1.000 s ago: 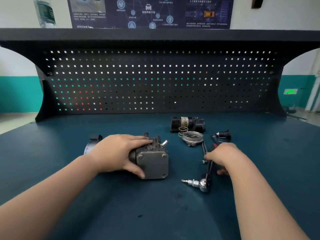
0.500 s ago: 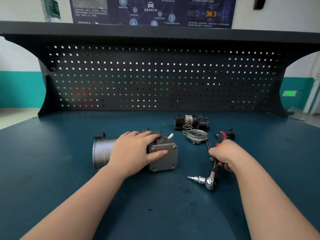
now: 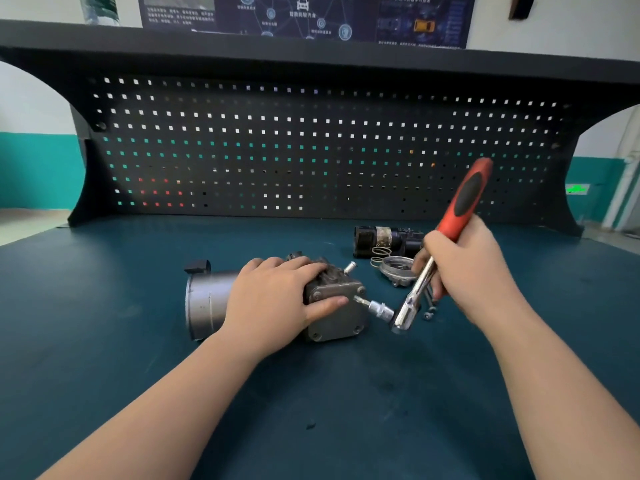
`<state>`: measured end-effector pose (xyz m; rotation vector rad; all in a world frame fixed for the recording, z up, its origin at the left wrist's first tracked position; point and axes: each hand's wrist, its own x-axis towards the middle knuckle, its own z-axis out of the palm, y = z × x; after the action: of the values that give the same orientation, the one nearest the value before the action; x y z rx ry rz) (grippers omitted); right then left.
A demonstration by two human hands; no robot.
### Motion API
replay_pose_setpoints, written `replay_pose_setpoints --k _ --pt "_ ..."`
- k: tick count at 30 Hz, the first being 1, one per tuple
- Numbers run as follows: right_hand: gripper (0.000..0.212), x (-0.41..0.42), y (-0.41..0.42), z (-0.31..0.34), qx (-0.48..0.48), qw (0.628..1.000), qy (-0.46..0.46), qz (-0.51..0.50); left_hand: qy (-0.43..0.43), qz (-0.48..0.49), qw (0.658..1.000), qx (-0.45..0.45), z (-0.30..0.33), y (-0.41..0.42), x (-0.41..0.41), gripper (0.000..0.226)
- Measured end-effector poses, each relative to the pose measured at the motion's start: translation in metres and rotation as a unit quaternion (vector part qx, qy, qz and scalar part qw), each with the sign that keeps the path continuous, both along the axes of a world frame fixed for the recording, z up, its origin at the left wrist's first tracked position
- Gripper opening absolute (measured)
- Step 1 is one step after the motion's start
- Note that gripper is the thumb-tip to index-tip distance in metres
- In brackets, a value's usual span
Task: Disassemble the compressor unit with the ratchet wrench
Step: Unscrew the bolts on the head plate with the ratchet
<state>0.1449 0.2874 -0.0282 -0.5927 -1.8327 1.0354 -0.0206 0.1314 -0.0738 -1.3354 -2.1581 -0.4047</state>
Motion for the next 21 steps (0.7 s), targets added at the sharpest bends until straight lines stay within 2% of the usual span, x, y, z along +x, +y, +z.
replay_pose_setpoints --k 6,11,13,15,16,17,18,19,20,21 --pt "0.012 0.003 -0.005 0.004 0.021 0.997 0.042 -0.057 0.004 -0.006 1.0 -0.013 0.002 -0.002 -0.002 0.081" --pt "0.013 0.007 -0.006 0.005 0.032 0.997 0.041 -0.058 0.003 -0.007 1.0 -0.025 0.005 -0.004 0.002 0.079" --pt "0.013 0.006 -0.006 0.005 0.032 0.997 0.036 -0.052 -0.048 -0.092 0.992 0.066 0.01 -0.007 0.012 0.065" --pt "0.014 0.004 -0.007 0.004 0.03 0.998 0.033 -0.045 -0.098 -0.229 0.947 0.201 0.009 -0.011 0.033 0.038" --pt "0.014 0.003 -0.008 0.004 0.029 0.998 0.036 -0.041 -0.135 -0.255 0.928 0.235 0.005 -0.012 0.051 0.03" --pt "0.015 0.003 -0.008 0.004 0.029 0.998 0.04 -0.039 -0.216 -0.253 0.912 0.24 -0.001 -0.012 0.071 0.028" --pt "0.016 0.002 -0.009 0.004 0.03 0.998 0.045 -0.037 -0.34 -0.225 0.883 0.233 -0.004 -0.01 0.092 0.03" --pt "0.016 0.003 -0.01 0.004 0.031 0.998 0.05 -0.038 -0.49 -0.188 0.825 0.212 -0.004 -0.008 0.11 0.029" --pt "0.015 0.003 -0.011 0.004 0.032 0.997 0.055 -0.04 -0.623 -0.159 0.739 0.204 -0.005 -0.002 0.121 0.025" --pt "0.015 0.003 -0.012 0.004 0.031 0.997 0.058 -0.043 -0.728 -0.145 0.636 0.21 -0.006 0.006 0.128 0.021"
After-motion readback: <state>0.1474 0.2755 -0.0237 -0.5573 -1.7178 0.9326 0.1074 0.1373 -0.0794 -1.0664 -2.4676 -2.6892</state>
